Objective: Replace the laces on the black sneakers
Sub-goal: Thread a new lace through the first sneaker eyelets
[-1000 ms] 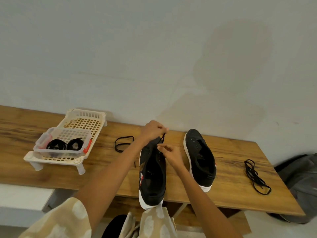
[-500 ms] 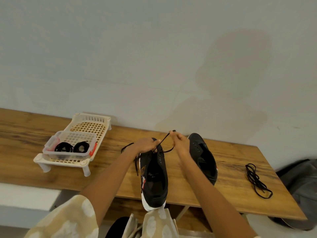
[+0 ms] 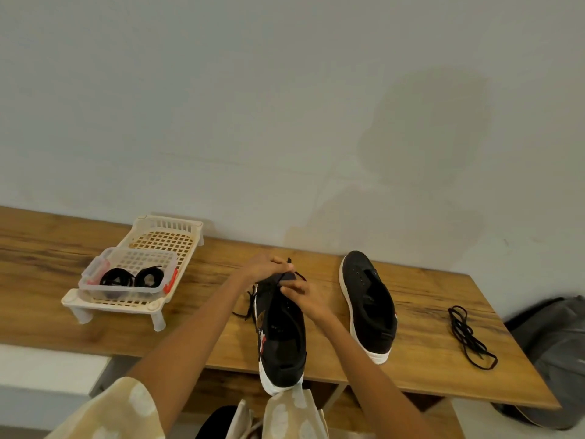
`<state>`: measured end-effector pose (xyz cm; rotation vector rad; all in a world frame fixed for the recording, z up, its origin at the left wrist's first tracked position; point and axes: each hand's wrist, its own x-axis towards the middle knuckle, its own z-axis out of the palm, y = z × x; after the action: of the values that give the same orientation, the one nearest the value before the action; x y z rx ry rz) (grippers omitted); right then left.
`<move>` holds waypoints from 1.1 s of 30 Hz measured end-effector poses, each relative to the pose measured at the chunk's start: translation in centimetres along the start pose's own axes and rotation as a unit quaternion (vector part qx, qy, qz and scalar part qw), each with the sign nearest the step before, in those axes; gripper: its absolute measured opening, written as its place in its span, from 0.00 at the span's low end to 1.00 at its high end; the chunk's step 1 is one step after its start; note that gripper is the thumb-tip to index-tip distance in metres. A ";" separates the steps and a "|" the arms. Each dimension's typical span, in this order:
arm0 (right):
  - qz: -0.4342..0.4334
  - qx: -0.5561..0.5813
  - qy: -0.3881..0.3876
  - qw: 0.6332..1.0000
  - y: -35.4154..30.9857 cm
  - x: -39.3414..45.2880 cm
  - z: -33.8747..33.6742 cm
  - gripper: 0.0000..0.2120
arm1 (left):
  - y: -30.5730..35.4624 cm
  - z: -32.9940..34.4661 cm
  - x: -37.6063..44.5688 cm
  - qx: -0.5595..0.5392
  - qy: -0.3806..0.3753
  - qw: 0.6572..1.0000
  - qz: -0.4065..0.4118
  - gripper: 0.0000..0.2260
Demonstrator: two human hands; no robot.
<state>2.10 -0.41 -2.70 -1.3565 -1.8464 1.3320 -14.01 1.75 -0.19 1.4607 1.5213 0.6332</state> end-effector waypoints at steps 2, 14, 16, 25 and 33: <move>-0.017 0.013 0.015 1.000 0.3 -0.3 0.7 0.11 | 0.8 0.4 -0.2 -0.009 -0.014 1.000 0.014 0.12; 0.064 0.193 0.187 0.961 -1.2 1.9 -0.9 0.09 | -1.5 1.0 0.0 0.225 -0.019 0.974 -0.019 0.11; 0.053 0.259 0.212 0.941 -2.4 2.3 -2.5 0.09 | -1.7 0.9 0.5 0.230 -0.027 0.972 -0.024 0.08; 0.005 0.315 0.286 0.905 -5.3 2.9 -8.4 0.08 | 0.7 2.7 0.2 0.311 0.021 0.948 -0.070 0.14; 0.144 0.086 0.205 0.964 2.7 2.9 -3.7 0.08 | 0.9 3.5 1.1 0.385 0.037 0.921 -0.050 0.05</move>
<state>5.12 3.84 -4.05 -1.7000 -1.2680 1.1971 -10.41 2.19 -1.36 1.9181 2.0128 -0.0055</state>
